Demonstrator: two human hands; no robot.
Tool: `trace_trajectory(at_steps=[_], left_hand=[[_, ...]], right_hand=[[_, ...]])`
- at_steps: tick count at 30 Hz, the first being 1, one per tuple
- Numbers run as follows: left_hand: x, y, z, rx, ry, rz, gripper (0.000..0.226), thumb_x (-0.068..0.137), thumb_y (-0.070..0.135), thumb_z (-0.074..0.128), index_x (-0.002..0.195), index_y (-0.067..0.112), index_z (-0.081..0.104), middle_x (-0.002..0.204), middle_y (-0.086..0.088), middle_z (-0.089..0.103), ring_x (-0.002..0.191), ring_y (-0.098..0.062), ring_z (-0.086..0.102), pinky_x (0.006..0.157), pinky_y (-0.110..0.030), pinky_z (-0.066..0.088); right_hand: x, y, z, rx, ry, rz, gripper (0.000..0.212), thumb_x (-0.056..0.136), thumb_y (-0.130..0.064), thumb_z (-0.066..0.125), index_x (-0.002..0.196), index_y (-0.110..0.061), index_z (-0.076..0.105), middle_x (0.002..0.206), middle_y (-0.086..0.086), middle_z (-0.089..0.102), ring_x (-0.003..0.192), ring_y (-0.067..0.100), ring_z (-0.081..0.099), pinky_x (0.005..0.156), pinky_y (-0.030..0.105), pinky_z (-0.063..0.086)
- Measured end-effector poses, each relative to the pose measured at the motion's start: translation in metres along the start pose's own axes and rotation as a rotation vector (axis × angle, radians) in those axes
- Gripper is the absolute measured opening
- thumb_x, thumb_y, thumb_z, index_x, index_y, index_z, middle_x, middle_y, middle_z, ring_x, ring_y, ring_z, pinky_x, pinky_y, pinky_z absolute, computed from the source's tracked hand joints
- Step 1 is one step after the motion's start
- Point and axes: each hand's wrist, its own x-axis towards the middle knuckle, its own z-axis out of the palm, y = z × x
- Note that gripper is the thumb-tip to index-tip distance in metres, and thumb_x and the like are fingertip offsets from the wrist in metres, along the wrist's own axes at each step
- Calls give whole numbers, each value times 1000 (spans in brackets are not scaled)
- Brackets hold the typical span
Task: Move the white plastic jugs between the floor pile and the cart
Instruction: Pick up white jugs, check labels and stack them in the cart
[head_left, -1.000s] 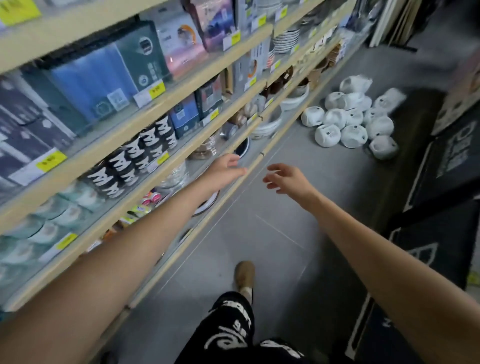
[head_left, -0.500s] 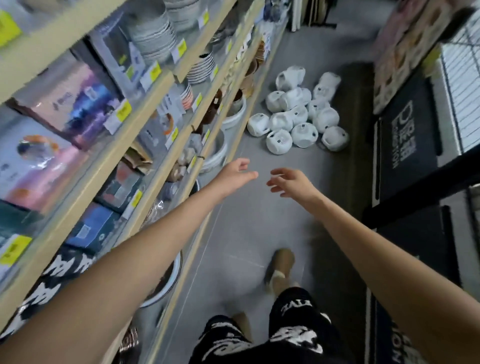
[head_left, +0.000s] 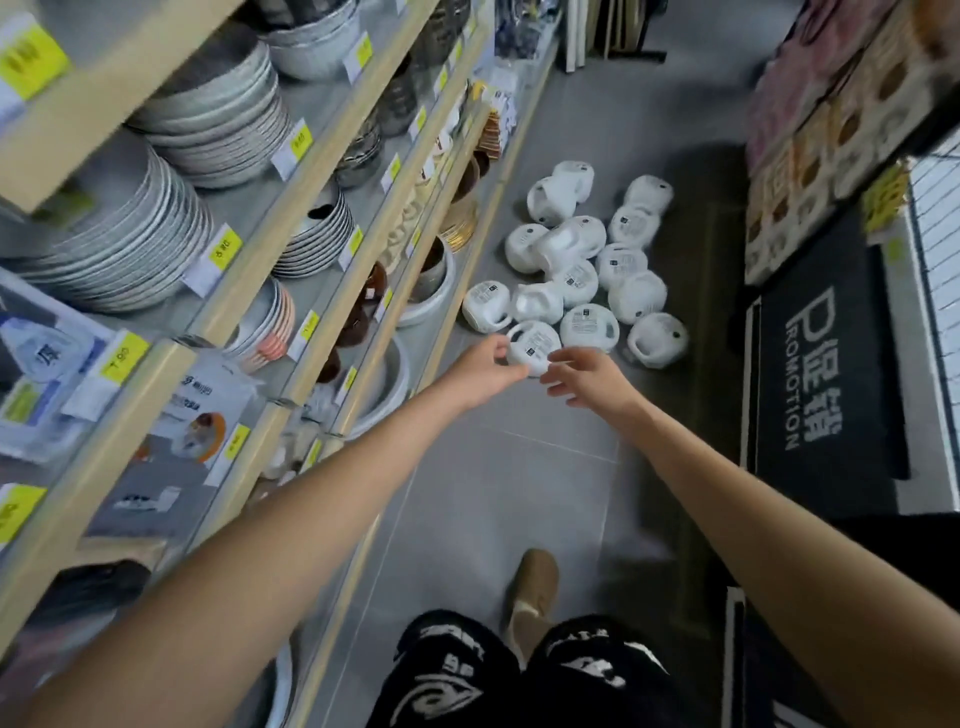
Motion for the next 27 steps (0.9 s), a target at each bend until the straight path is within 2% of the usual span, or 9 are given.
trace_trajectory(at_steps=[1, 2, 4, 9, 13, 16, 22, 24, 27], left_hand=[[15, 7, -3, 1, -1, -9, 53, 94, 19, 59, 142, 9, 39, 144, -4, 45, 129, -15, 45, 76, -10, 37], [30, 13, -5, 7, -3, -22, 57, 93, 20, 60, 144, 9, 37, 147, -4, 42, 131, -16, 43, 83, -11, 35], [61, 23, -10, 20, -9, -43, 61, 92, 22, 61, 146, 11, 33, 150, -5, 39, 133, -17, 41, 92, -19, 32], [141, 44, -21, 50, -34, -63, 57, 93, 20, 60, 143, 9, 37, 145, -6, 44, 130, -18, 44, 92, -19, 32], [220, 53, -28, 57, -94, -85, 54, 93, 21, 60, 140, 7, 39, 143, -8, 45, 130, -20, 44, 98, -24, 34], [284, 56, -33, 16, -143, -125, 60, 92, 22, 61, 144, 9, 35, 148, -7, 40, 133, -19, 41, 96, -21, 31], [414, 50, -27, -108, -165, -237, 63, 89, 22, 64, 145, 13, 35, 149, -3, 39, 131, -18, 43, 89, -20, 35], [451, 40, -18, -95, -150, -258, 67, 83, 27, 69, 142, 12, 39, 145, -5, 43, 130, -20, 44, 96, -22, 37], [505, 5, 3, -27, -166, -292, 88, 60, 46, 68, 138, 15, 43, 142, -4, 44, 129, -19, 44, 109, -33, 37]], right_hand=[[14, -6, -8, 13, 3, 6, 23, 94, -13, 52, 117, -14, 55, 97, 4, 68, 79, 14, 62, 67, 26, 43], [26, -12, -15, 26, 3, 12, 22, 95, -12, 51, 116, -13, 56, 98, 5, 67, 81, 16, 61, 67, 26, 43], [50, -21, -28, 40, -4, 22, 19, 95, -12, 50, 113, -14, 56, 99, 6, 67, 85, 18, 61, 68, 26, 43], [120, -35, -56, 56, -1, 74, 23, 96, -12, 49, 118, -11, 56, 101, 7, 68, 84, 17, 62, 69, 27, 44], [187, -43, -78, 81, 24, 117, 28, 94, -10, 50, 122, -8, 55, 103, 10, 68, 88, 19, 61, 68, 25, 43], [241, -52, -92, 106, 53, 173, 29, 95, -10, 51, 123, -5, 55, 98, 7, 65, 88, 20, 60, 65, 25, 42], [357, -38, -109, 133, 99, 288, 28, 95, -12, 53, 123, -7, 55, 104, 9, 64, 85, 19, 60, 68, 28, 43], [398, -21, -109, 124, 122, 308, 32, 94, -14, 56, 125, -8, 55, 107, 8, 65, 83, 16, 59, 68, 26, 43], [455, 13, -107, 113, 156, 360, 32, 94, -16, 58, 125, -8, 56, 102, 4, 62, 86, 15, 57, 70, 23, 41]])
